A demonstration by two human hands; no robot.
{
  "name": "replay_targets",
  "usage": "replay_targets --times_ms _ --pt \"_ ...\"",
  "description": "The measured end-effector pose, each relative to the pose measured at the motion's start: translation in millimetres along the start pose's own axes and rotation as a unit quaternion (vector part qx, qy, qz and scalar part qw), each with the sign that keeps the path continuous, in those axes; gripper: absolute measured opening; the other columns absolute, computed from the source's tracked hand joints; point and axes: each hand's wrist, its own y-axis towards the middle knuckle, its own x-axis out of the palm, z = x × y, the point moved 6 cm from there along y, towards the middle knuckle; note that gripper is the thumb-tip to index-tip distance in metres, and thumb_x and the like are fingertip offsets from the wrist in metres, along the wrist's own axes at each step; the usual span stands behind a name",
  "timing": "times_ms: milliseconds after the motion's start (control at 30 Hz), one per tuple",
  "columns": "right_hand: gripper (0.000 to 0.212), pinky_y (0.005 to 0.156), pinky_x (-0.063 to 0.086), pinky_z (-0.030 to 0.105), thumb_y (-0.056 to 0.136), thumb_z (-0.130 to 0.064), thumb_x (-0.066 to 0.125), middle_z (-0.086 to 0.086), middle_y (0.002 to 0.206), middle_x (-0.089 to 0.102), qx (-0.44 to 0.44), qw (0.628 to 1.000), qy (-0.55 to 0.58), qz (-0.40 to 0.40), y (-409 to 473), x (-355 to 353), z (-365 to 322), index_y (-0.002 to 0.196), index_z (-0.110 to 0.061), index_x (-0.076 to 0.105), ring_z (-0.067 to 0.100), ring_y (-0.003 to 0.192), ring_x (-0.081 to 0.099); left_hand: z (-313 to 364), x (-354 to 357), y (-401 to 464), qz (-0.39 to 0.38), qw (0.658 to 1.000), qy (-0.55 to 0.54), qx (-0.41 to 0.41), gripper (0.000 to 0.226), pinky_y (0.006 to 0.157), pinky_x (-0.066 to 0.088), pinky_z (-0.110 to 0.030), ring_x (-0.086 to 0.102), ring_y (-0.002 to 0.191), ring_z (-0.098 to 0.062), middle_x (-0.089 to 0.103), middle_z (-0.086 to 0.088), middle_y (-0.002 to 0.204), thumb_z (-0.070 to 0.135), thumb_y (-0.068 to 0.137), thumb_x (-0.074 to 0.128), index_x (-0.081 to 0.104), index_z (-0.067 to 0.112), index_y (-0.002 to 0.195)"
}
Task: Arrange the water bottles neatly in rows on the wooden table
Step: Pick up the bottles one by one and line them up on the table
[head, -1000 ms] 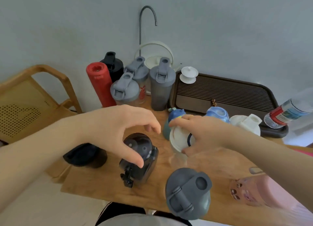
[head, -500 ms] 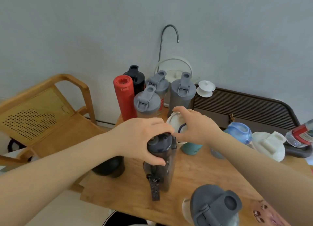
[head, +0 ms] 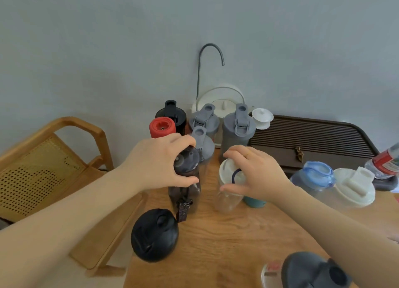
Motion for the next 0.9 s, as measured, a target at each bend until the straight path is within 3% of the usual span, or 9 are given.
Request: replay_targets --times_ms 167,267,333,467,600,900 --pt "0.087 0.076 0.056 0.035 0.057 -0.077 0.051 0.005 0.130 0.055 -0.041 0.996 0.000 -0.073 -24 19 0 0.124 -0.022 0.044 0.031 0.124 0.051 -26 13 -8 0.007 1.000 0.000 -0.013 0.062 0.046 0.030 -0.011 0.053 0.060 -0.012 0.059 0.008 0.083 0.069 0.060 0.046 0.048 0.026 0.104" --pt "0.080 0.070 0.059 0.039 0.055 -0.054 0.076 0.008 0.130 0.054 -0.007 0.997 0.013 -0.070 -21 17 4 0.121 -0.026 0.042 0.032 0.116 0.056 -35 13 -10 0.003 1.000 -0.012 -0.015 0.062 0.048 0.044 -0.021 0.057 0.066 -0.015 0.059 0.008 0.087 0.070 0.060 0.046 0.045 0.029 0.106" --pt "0.077 0.067 0.059 0.040 0.054 -0.043 0.083 0.008 0.125 0.056 0.014 0.998 0.031 -0.051 -15 14 2 0.118 -0.027 0.043 0.031 0.109 0.059 -40 11 -12 0.003 1.000 -0.011 -0.001 0.062 0.047 0.043 -0.019 0.059 0.066 -0.016 0.060 0.007 0.085 0.068 0.060 0.046 0.048 0.027 0.107" --pt "0.070 0.058 0.054 0.032 0.055 -0.046 0.080 0.006 0.118 0.058 0.007 0.999 0.013 -0.043 -10 18 -14 0.114 -0.026 0.048 0.029 0.104 0.059 -54 -4 -17 0.039 0.999 -0.019 0.016 0.060 0.050 0.033 -0.008 0.060 0.067 -0.014 0.064 0.005 0.089 0.064 0.061 0.050 0.051 0.025 0.107" --pt "0.071 0.052 0.052 0.029 0.056 -0.048 0.079 0.008 0.119 0.059 0.031 0.998 0.016 -0.053 2 24 -33 0.115 -0.026 0.047 0.031 0.106 0.060 -62 1 -19 0.038 0.998 -0.028 0.041 0.057 0.048 0.046 -0.021 0.062 0.067 -0.017 0.064 0.003 0.091 0.063 0.061 0.050 0.045 0.028 0.106" --pt "0.074 0.054 0.055 0.031 0.054 -0.050 0.081 0.008 0.117 0.060 0.035 0.999 -0.022 -0.035 17 28 -72 0.114 -0.023 0.048 0.031 0.106 0.060 -80 13 -13 0.007 0.994 -0.108 0.006 0.076 0.076 0.046 -0.026 0.054 0.100 -0.013 0.052 0.008 0.120 0.058 0.063 0.070 0.040 0.026 0.125"
